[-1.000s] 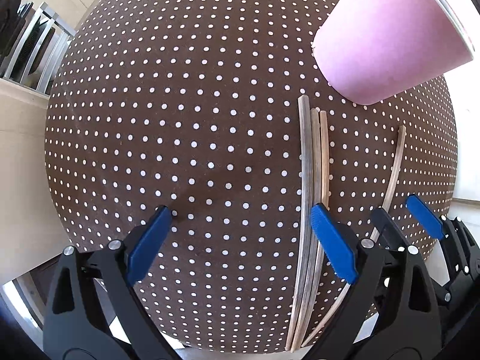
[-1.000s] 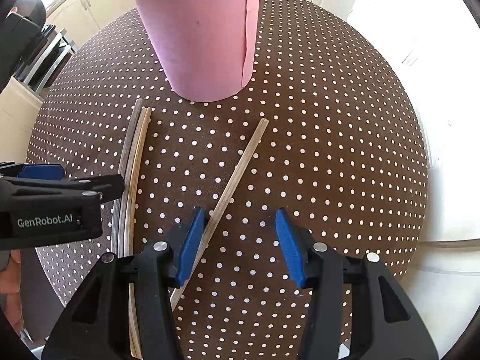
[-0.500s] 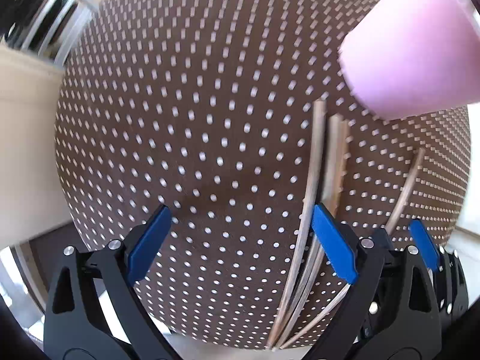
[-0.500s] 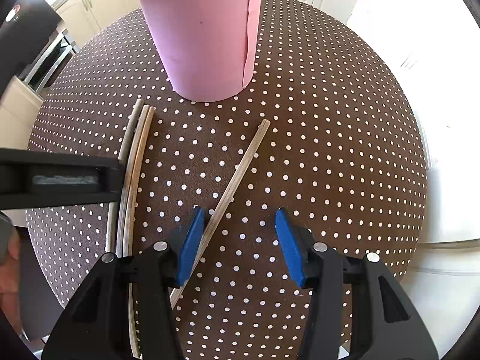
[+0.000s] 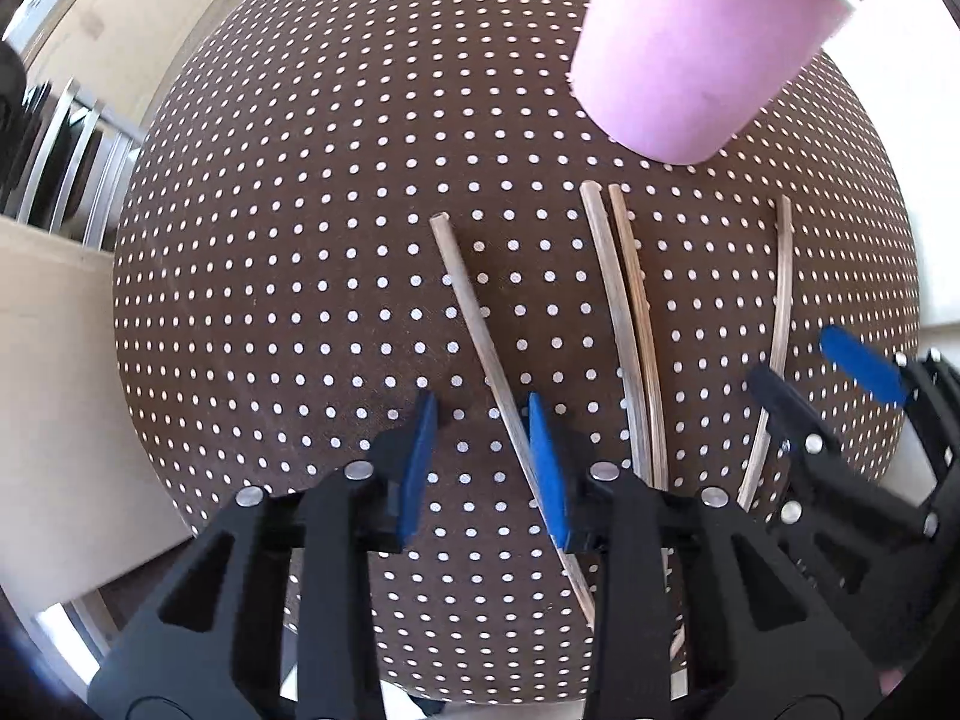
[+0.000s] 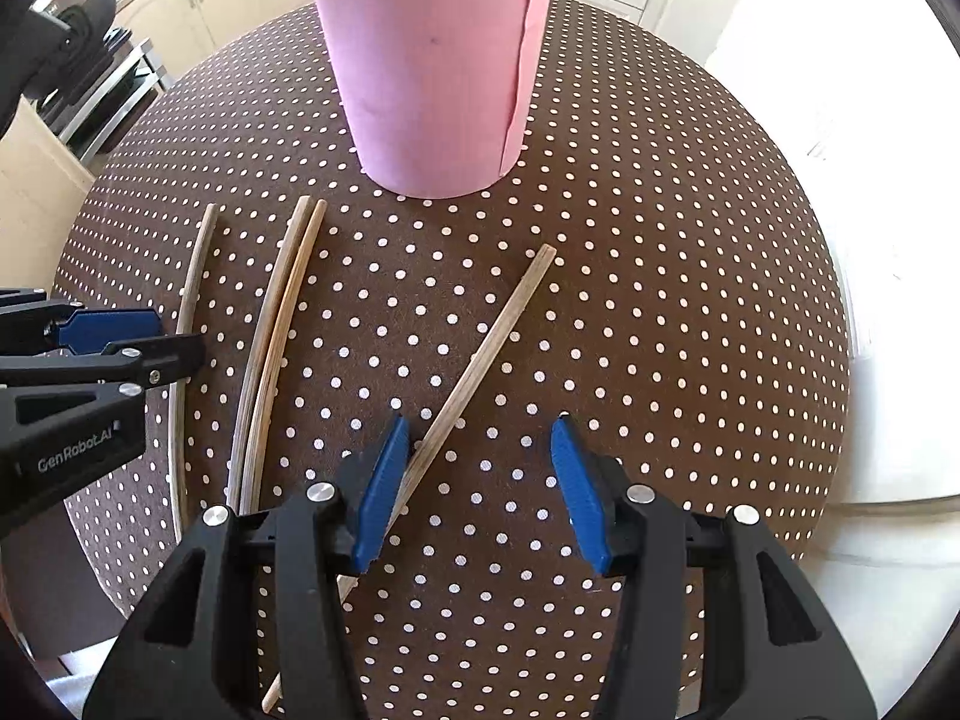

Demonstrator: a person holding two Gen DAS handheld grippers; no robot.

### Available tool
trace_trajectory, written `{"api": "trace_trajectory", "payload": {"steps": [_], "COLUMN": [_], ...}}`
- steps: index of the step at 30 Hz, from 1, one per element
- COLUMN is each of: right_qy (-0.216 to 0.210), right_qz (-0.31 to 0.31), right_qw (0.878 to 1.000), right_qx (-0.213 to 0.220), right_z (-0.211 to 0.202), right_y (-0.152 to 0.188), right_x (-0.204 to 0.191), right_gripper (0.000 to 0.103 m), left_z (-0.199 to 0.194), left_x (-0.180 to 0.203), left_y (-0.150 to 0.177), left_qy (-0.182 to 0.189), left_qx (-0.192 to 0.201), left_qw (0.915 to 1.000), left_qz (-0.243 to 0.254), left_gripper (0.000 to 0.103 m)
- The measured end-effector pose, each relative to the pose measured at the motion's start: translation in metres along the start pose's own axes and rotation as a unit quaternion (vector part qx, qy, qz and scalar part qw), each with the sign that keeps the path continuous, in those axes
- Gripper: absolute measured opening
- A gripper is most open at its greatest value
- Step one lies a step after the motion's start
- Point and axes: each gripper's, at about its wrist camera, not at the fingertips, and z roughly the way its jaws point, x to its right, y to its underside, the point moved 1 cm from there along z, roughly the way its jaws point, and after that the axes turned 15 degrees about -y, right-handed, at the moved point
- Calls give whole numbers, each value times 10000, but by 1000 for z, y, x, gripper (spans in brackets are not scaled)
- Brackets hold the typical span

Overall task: Organize utensils
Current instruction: 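Close the left tool on one wooden chopstick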

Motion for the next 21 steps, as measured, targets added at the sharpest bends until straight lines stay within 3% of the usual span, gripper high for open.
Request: {"api": "trace_trajectory", "payload": {"steps": [2,3,5,9,14,21], "right_qy": [-143,-188,-317,-561,-766,-489], "right_qz": [89,50,-96,-156,-173,-207], "right_qw": [9999,9998,9994,9982,9966,9982], "right_qx": [-9,-22,-82,-140,-265,-277], "right_z": [0,-1,-1,-2,-3,-1], "right_y": [1,2,2,5,7,3], "right_x": [1,0,-2,0,5,-9], "right_gripper": [38,26,14,6,5,8], "left_z": [-1,-2,-5,-4,-6,-1], "left_x": [-1,0,0,-10,-15,-37], "left_y": [4,7,14,20,22,9], "left_qy": [43,77,131,284,343,545], "left_qx": [64,105,203,257,369,156], "left_qw": [9999,9996,9988,9979,9953,9973], "left_qz": [132,235,438,516,832,468], "left_gripper": [21,15,13,11,10,11]}}
